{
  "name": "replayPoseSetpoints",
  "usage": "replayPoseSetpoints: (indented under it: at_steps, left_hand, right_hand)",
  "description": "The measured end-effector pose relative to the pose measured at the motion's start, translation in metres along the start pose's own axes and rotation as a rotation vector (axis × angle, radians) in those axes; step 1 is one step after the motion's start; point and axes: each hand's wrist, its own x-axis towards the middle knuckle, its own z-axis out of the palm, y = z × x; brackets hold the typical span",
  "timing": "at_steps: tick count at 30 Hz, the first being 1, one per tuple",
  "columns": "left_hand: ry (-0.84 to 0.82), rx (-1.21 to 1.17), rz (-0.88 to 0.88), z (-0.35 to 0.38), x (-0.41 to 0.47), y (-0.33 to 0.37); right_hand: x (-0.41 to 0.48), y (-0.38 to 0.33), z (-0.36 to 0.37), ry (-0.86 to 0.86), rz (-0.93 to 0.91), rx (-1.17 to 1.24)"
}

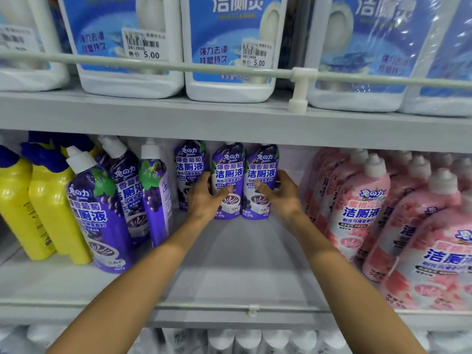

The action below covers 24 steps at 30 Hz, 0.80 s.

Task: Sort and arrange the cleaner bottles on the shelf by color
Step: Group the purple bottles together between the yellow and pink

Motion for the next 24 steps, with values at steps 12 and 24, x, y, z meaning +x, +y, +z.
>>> replayPoseSetpoints:
  at_steps: [12,24]
  left_hand:
    - [0.033,-0.04,0.05,0.004,0.0,-0.009]
    - [-0.054,-0.166,-0.004,-0.003,0.005,-0.019]
  right_hand:
    - [0.009,0.0,0.009,0.037,-0.038,-0.047]
    - [0.015,0.008,0.002,-0.054,-0.05,0.018]
